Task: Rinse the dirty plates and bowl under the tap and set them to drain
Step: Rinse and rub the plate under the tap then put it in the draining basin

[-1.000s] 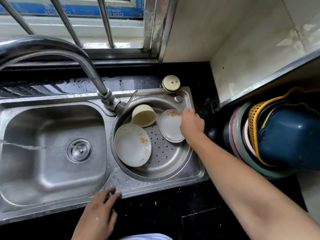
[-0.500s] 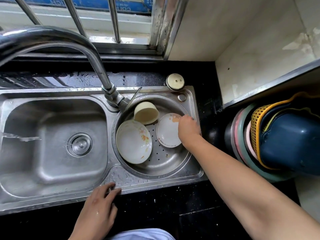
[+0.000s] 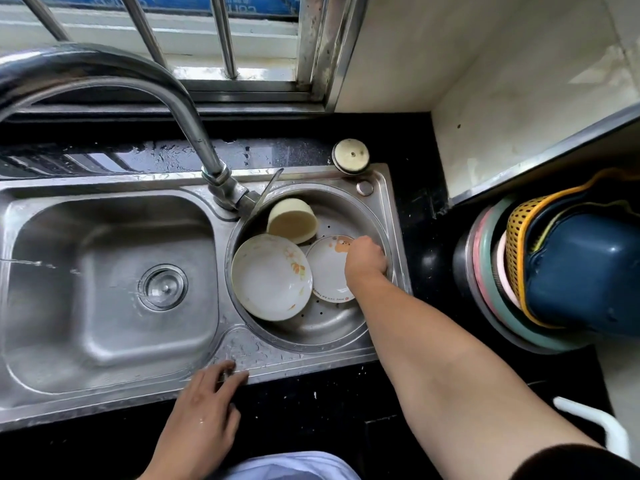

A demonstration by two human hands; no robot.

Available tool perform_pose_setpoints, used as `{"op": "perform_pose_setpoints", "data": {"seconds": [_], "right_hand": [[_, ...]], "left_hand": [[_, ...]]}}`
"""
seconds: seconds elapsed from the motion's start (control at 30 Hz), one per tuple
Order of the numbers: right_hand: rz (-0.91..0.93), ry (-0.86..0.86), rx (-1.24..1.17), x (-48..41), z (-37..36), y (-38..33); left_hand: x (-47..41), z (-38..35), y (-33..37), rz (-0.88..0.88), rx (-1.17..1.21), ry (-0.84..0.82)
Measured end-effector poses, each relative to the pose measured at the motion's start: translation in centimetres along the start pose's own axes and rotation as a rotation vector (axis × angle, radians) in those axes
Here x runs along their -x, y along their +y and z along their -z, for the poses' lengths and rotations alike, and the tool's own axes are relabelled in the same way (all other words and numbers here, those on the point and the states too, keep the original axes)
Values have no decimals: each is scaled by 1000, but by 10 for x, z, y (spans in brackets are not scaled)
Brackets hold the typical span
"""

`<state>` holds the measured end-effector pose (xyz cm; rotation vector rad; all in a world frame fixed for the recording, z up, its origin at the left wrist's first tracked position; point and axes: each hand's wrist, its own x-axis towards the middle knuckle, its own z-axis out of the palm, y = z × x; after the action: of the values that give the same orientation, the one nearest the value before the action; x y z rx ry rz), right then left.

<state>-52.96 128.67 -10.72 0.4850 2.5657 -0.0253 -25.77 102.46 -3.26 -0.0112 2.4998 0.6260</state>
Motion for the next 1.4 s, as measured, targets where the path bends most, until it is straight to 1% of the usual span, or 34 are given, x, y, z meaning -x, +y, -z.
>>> {"op": "perform_pose_setpoints", "data": {"seconds": [0.2, 0.4, 0.6, 0.7, 0.87, 1.03, 1.1, 1.17, 1.23, 1.3, 1.4], "right_hand": [[110, 67, 73, 2, -2, 8], [258, 168, 166, 11, -12, 26], [271, 152, 117, 10, -9, 25], [281, 148, 81, 13, -13, 27], [275, 93, -77, 25, -17, 34], [336, 31, -52, 56, -18, 42], [291, 7, -151, 82, -19, 45], [187, 13, -385, 116, -22, 46], [67, 61, -598, 160, -29, 48], [-32, 154, -748, 214, -38, 53], [-221, 355, -932, 316, -74, 62]], "left_hand": [[0, -5, -3, -5, -13, 3], [1, -2, -1, -15, -33, -6], [1, 3, 2, -9, -56, -39], [1, 3, 2, -39, -87, -62], [2, 7, -2, -120, -132, -52], [4, 13, -9, -255, -164, -68], [7, 15, -16, -285, -143, -60], [10, 16, -21, -349, -136, -61], [14, 19, -24, -451, -126, -71], [21, 25, -29, -563, -133, -79], [41, 23, -38, -715, -157, -151]]}}
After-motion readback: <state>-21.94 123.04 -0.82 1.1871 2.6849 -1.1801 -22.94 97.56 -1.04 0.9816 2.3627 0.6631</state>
